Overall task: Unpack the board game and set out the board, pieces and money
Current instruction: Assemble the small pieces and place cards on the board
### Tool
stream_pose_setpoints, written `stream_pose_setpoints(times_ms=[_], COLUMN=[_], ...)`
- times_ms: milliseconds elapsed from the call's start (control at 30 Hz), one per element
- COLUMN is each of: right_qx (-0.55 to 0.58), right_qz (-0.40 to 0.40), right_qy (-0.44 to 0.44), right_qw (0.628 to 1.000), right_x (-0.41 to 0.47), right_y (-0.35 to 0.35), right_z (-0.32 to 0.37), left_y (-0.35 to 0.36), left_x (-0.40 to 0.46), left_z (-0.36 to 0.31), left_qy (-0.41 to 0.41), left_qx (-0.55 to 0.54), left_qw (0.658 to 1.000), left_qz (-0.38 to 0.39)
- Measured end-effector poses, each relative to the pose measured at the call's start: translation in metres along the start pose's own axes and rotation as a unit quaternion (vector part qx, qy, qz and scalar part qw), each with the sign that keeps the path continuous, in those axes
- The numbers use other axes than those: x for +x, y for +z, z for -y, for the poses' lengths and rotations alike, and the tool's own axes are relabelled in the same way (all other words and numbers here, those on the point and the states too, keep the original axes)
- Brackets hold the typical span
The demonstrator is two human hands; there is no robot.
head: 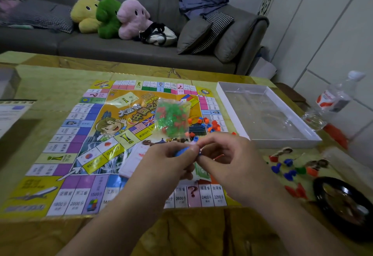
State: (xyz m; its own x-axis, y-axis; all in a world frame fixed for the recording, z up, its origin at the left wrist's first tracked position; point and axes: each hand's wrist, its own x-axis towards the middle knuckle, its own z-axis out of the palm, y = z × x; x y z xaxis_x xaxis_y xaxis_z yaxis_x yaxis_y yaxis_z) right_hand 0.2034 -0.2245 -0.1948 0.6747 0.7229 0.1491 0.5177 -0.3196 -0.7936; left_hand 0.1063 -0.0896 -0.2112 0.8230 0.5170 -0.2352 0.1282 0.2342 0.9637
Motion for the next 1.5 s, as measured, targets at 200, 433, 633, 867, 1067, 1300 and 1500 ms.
stream_pose_setpoints(times_ms=[200, 433, 633, 867, 1067, 1300, 1500], right_qx=[-0.003, 0.038, 0.08, 0.024, -0.039, -0.122, -0.182], right_qz=[-0.018, -0.068, -0.068, -0.081, -0.083, -0.081, -0.02], right_qy=[-0.01, -0.004, 0.001, -0.036, -0.087, -0.115, -0.083], right_qw=[1.0, 0.997, 0.995, 0.996, 0.992, 0.982, 0.98], right_x=[-0.004, -0.004, -0.006, -0.006, -0.006, -0.008, -0.009], right_y=[0.001, 0.001, 0.003, 0.003, 0.006, 0.005, 0.009], right_z=[-0.003, -0.006, -0.007, -0.01, -0.015, -0.01, -0.01], left_y=[-0.007, -0.001, 0.001, 0.003, 0.001, -0.003, 0.0], left_x=[0.002, 0.002, 0.0, -0.002, -0.002, -0.002, -0.004], left_z=[-0.003, -0.001, 0.003, 0.001, -0.001, -0.001, -0.004], left_qy=[-0.014, -0.033, -0.009, -0.005, -0.013, -0.04, 0.015], left_qx=[0.02, -0.123, -0.081, -0.047, -0.008, -0.022, 0.152], left_qw=[0.999, 0.991, 0.996, 0.999, 1.0, 0.998, 0.988], left_qz=[0.021, 0.043, 0.031, 0.002, -0.008, 0.034, 0.004])
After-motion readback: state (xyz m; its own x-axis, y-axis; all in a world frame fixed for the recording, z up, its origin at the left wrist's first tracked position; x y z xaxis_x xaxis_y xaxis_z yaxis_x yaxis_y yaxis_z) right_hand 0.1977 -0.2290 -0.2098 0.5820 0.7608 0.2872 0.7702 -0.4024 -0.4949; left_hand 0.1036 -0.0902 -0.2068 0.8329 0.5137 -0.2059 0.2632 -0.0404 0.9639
